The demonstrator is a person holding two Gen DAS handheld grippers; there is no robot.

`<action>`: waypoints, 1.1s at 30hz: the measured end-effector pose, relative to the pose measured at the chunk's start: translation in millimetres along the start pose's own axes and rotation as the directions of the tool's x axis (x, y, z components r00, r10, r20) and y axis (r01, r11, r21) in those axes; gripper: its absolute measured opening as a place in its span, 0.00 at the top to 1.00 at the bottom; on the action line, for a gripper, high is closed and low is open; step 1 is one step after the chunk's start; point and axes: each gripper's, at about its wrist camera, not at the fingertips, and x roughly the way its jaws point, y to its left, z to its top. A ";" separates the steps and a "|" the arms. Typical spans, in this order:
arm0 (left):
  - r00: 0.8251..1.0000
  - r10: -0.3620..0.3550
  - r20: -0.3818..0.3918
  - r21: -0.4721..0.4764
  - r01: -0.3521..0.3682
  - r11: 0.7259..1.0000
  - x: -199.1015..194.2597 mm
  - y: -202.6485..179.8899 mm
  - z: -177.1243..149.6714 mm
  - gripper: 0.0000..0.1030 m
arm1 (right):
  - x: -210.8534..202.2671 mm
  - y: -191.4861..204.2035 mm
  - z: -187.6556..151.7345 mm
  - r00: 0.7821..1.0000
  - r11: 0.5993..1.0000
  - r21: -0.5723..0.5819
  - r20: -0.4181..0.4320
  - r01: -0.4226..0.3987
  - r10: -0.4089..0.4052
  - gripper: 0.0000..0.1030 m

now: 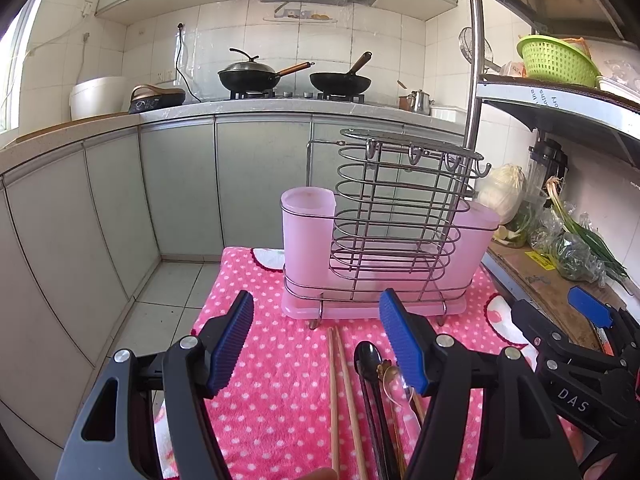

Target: Organize utensils

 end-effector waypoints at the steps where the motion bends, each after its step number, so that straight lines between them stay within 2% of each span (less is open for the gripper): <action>1: 1.000 0.000 -0.001 -0.002 0.000 1.000 0.1 -0.2 -0.1 0.37 | 0.0 0.1 0.0 1.000 1.000 0.000 0.000 0.001 -0.001 0.11; 33: 1.000 -0.005 0.005 0.001 0.005 1.000 -3.1 -2.8 4.4 0.37 | -2.2 0.4 3.8 1.000 1.000 -0.002 0.013 -0.001 0.001 0.11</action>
